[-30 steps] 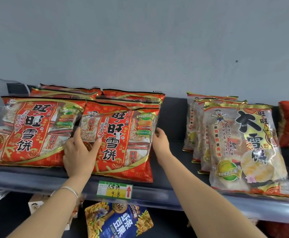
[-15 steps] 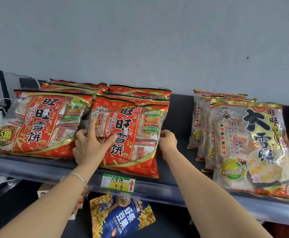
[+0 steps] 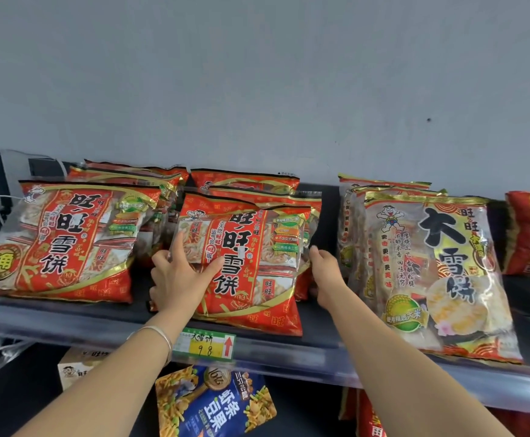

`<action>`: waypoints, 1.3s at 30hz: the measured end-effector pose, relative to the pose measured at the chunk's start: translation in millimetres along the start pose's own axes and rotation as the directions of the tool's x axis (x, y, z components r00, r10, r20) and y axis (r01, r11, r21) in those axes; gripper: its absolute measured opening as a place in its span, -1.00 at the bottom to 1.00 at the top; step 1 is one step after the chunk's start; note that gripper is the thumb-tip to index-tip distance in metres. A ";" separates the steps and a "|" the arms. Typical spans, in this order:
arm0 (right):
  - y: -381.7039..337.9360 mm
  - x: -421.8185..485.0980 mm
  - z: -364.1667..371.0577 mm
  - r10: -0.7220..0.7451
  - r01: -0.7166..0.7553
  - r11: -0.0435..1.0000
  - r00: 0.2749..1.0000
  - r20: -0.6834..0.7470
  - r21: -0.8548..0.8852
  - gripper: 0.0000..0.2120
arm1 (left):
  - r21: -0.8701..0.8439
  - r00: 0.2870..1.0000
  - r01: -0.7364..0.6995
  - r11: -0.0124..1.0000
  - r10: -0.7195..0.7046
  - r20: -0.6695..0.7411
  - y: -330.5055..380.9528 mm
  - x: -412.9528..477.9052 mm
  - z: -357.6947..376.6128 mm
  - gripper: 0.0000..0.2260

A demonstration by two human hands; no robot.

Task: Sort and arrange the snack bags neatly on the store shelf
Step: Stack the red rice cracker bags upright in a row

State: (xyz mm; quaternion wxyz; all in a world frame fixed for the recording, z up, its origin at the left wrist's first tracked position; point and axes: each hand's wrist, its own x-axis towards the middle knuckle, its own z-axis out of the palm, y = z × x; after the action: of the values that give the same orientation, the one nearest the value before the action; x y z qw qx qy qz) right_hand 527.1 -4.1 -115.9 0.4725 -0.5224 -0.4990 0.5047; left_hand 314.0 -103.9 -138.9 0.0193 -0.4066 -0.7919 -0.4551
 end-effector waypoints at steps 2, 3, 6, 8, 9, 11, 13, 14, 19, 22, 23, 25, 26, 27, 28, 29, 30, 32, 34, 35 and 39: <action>-7.6 -7.7 -2.4 0.082 -0.091 0.988 0.993 0.083 0.123 -0.54 | -0.023 1.000 0.001 1.000 -0.001 0.015 8.0 -3.6 4.0 -0.14; -9.3 -8.8 -3.6 0.090 -0.111 0.980 0.987 0.130 0.163 -0.49 | -0.031 1.000 -0.005 1.000 0.005 0.020 12.0 -6.3 6.6 -0.13; -10.9 -8.4 -6.4 0.053 -0.104 0.972 0.972 0.231 0.211 -0.40 | -0.045 0.999 -0.023 0.999 0.024 0.023 21.2 -13.5 14.5 -0.12; -11.3 -6.2 -10.2 0.045 -0.096 0.971 0.972 0.230 0.218 -0.39 | -0.044 0.999 -0.029 0.999 0.030 0.023 24.1 -16.8 17.6 -0.12; -12.5 -5.6 -11.6 0.048 -0.096 0.969 0.977 0.208 0.227 -0.38 | -0.040 0.999 -0.031 0.999 0.032 0.026 24.8 -17.9 17.7 -0.13; -15.6 -8.1 -12.0 0.020 -0.047 0.975 0.992 0.123 0.218 -0.41 | -0.019 0.999 -0.036 0.999 0.037 0.031 25.8 -18.9 15.0 -0.19; -20.7 -10.0 -10.0 -0.140 0.142 0.989 0.989 -0.055 0.042 -0.48 | 0.005 0.999 -0.052 0.999 0.052 0.002 27.7 -16.6 8.3 -0.29; -23.6 -11.7 -9.5 -0.274 0.259 0.958 0.953 -0.127 -0.123 -0.50 | 0.008 0.997 -0.071 0.997 0.071 -0.029 29.7 -13.6 3.5 -0.35; -48.1 -29.7 1.5 -0.725 0.543 0.511 0.689 0.006 -0.667 -0.57 | -0.030 0.977 -0.214 0.976 0.214 -0.024 47.0 14.1 -17.4 -0.47; -63.2 -23.7 17.9 -0.754 0.580 0.291 0.628 0.191 -0.761 -0.60 | -0.160 0.983 -0.159 0.974 0.171 0.065 57.0 36.4 -21.5 -0.48; -68.9 -19.4 24.0 -0.738 0.581 0.247 0.631 0.239 -0.775 -0.60 | -0.230 0.987 -0.126 0.965 0.145 0.069 60.5 43.1 -22.7 -0.49; -82.4 -8.8 36.9 -0.690 0.584 0.183 0.650 0.320 -0.791 -0.59 | -0.371 0.992 -0.056 0.927 0.093 0.082 60.5 61.2 -21.1 -0.52; -88.8 -1.7 43.8 -0.667 0.586 0.162 0.658 0.350 -0.794 -0.58 | -0.432 0.993 -0.025 0.902 0.074 0.096 58.8 71.2 -19.2 -0.52; -95.3 5.8 50.5 -0.646 0.585 0.148 0.667 0.370 -0.797 -0.58 | -0.481 0.991 0.006 0.877 0.059 0.119 56.1 81.2 -17.1 -0.52; -102.2 14.4 58.0 -0.629 0.581 0.138 0.677 0.382 -0.802 -0.58 | -0.519 0.988 0.035 0.854 0.049 0.148 53.7 92.5 -15.2 -0.52; -109.4 22.9 66.2 -0.617 0.577 0.124 0.682 0.392 -0.807 -0.58 | -0.553 0.982 0.072 0.830 0.039 0.187 51.9 103.8 -13.1 -0.52; -116.5 31.5 74.6 -0.612 0.578 0.112 0.681 0.402 -0.808 -0.58 | -0.594 0.974 0.104 0.797 0.039 0.223 52.1 113.6 -11.4 -0.53; -131.2 46.4 90.9 -0.625 0.592 0.117 0.668 0.404 -0.798 -0.59 | -0.669 0.956 0.178 0.722 0.033 0.291 54.5 131.8 -8.0 -0.56; -145.2 59.0 104.8 -0.626 0.589 0.117 0.669 0.401 -0.800 -0.60 | -0.682 0.935 0.244 0.690 0.020 0.355 55.0 152.4 -0.4 -0.57; -151.1 65.2 110.8 -0.608 0.571 0.089 0.680 0.410 -0.816 -0.60 | -0.675 0.923 0.254 0.692 0.035 0.383 54.7 162.8 5.1 -0.56; -163.0 88.8 128.4 -0.505 0.467 0.007 0.765 0.400 -0.884 -0.63 | -0.656 0.935 0.206 0.726 0.052 0.351 52.6 189.1 16.7 -0.56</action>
State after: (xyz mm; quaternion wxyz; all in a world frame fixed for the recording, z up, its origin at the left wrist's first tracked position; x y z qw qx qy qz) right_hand 390.9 92.2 36.0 0.1942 -0.4984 -0.8365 -0.1191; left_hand 228.0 40.3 -35.8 -0.2899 -0.4244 -0.5758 -0.6358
